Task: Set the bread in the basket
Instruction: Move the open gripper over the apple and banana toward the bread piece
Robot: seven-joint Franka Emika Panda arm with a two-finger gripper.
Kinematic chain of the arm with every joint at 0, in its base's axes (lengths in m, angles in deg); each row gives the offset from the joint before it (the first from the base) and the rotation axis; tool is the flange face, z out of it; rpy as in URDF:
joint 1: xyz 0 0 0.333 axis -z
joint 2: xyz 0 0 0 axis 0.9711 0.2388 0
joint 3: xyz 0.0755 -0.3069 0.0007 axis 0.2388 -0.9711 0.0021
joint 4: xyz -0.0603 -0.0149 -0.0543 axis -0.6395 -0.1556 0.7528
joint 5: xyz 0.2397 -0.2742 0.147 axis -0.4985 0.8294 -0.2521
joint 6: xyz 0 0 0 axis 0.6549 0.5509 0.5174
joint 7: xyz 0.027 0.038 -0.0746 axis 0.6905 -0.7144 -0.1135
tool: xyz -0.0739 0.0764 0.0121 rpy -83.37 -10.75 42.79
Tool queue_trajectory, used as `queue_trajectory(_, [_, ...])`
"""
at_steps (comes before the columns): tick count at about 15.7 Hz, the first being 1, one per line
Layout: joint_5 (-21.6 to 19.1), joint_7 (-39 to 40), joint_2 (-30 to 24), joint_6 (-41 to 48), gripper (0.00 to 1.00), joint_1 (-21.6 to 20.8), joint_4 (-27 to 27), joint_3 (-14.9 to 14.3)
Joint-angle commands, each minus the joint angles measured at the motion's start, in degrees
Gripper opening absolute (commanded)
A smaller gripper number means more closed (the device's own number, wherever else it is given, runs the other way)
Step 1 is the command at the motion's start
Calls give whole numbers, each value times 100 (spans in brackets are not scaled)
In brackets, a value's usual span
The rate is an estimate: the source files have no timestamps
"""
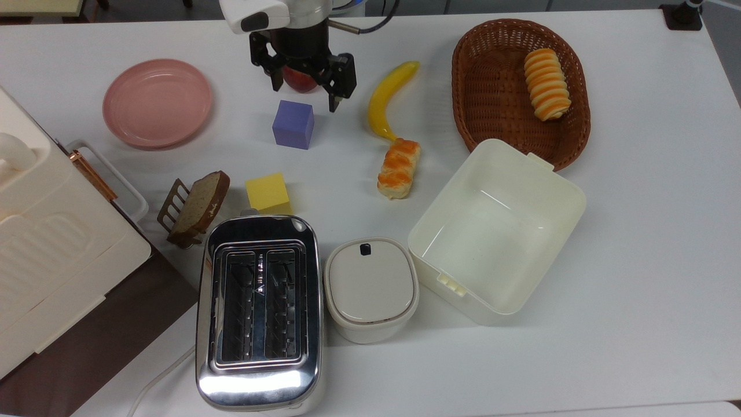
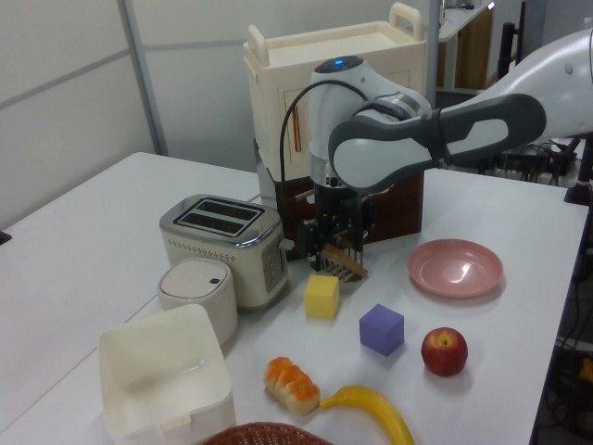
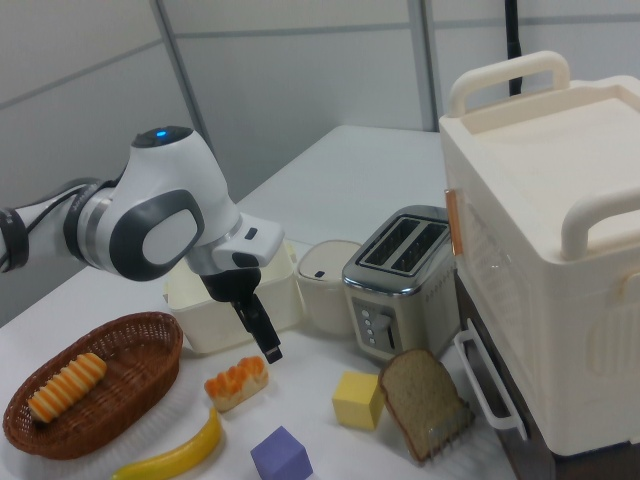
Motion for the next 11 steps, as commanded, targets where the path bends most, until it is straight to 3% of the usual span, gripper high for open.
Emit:
queue_trajectory(1, [-87,-587,-232,-708,100,-69,-575,53])
queue_trajectory(7, [-78,-587,-258,-823,100,-69,-997,615])
queue_trajectory(9, [-78,-570,-276,-1156,100,-130,-1129,660])
queue_trajectory(11, [-34,-570,-180,-1411,100,-533,-1191,616])
